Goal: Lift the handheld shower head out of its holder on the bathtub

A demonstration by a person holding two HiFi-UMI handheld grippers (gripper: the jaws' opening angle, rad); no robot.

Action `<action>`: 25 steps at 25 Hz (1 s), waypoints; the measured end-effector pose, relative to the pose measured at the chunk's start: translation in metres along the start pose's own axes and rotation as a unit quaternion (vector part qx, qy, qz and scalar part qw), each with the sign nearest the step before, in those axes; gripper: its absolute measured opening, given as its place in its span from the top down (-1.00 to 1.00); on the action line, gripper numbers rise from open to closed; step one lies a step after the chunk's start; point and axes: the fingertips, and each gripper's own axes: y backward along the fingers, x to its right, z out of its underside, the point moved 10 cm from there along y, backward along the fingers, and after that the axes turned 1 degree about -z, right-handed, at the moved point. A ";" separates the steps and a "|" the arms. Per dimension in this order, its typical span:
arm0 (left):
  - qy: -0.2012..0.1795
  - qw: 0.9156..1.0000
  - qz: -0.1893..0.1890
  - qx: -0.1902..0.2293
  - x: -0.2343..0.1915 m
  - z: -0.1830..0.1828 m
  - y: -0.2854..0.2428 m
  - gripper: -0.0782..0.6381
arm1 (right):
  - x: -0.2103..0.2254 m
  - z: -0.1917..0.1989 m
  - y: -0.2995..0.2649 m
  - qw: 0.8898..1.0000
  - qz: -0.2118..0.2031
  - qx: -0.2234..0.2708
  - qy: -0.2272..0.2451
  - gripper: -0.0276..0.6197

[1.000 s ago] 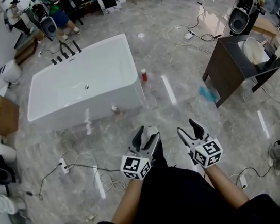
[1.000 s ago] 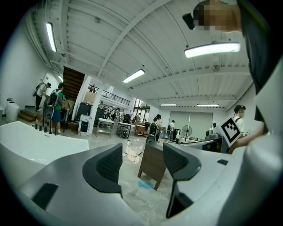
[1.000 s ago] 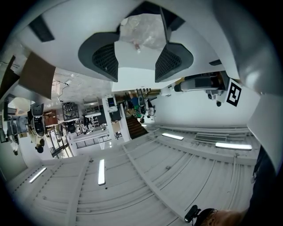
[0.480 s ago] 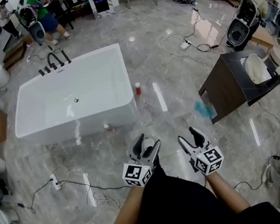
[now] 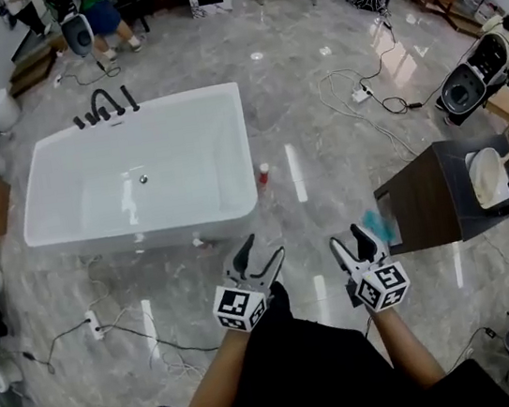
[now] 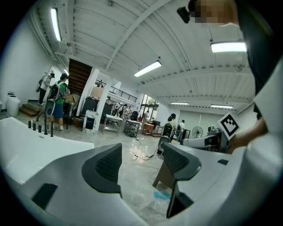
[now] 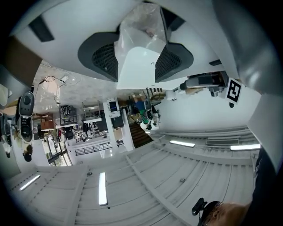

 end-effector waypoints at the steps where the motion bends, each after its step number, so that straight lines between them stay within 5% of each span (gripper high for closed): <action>1: 0.002 1.000 -0.003 -0.001 -0.009 -0.007 -0.006 0.02 | 0.004 -0.007 -0.013 1.000 -0.002 -0.001 0.000 0.20; 11: 0.022 1.000 -0.016 -0.004 -0.089 -0.040 -0.063 0.02 | 0.030 -0.060 -0.124 1.000 -0.013 -0.001 -0.019 0.20; 25: 0.014 1.000 0.002 0.013 -0.118 -0.050 -0.111 0.01 | 0.057 -0.064 -0.153 1.000 0.006 -0.014 -0.017 0.20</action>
